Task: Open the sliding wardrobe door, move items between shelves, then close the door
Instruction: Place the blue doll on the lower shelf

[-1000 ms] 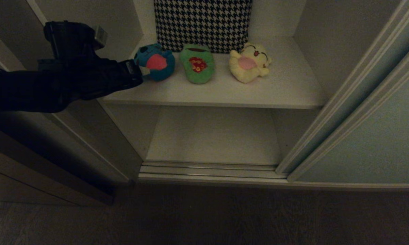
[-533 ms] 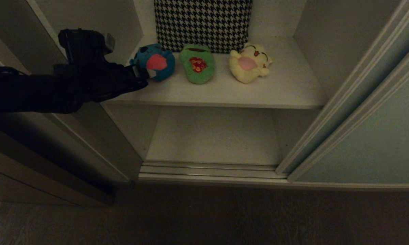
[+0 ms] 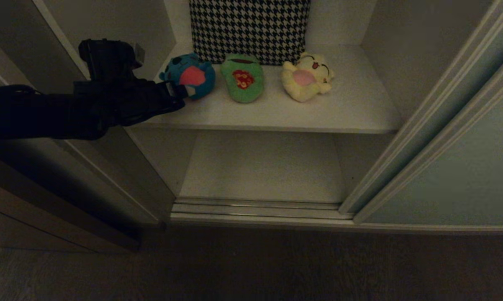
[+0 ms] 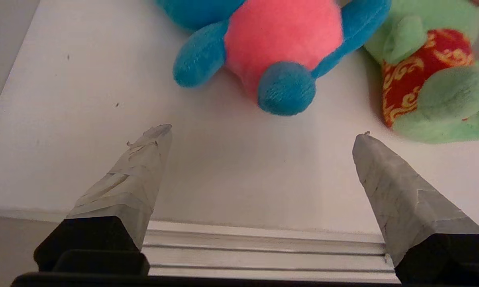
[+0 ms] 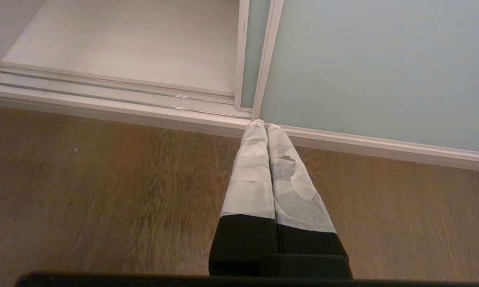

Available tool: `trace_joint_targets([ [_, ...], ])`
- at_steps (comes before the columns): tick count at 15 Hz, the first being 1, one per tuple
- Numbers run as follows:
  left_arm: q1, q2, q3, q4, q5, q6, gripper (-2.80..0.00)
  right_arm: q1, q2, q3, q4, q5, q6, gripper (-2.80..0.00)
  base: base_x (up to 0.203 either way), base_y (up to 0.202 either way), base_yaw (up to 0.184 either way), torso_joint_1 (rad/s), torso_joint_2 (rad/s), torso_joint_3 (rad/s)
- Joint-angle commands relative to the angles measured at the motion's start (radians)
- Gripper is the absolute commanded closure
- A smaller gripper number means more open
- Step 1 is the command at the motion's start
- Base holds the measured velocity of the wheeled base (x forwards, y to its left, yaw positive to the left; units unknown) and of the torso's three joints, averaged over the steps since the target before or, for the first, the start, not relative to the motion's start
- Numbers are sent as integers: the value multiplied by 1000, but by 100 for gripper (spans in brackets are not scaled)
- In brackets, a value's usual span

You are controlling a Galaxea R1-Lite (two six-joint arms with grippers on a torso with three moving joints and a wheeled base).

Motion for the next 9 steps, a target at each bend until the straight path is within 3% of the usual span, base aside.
trace_joint_targets([
  [1,-1,-3,-4,-24,0,0,-280,0,0,0,0,1,0,0,0,0,0,0,0,0],
  [6,-23,6,-19,-56,4,8,-280,0,0,0,-1,1,0,0,0,0,0,0,0,0],
  [9,-36,24,-61,-109,68,19,-280,0,0,0,-1,1,0,0,0,0,0,0,0,0],
])
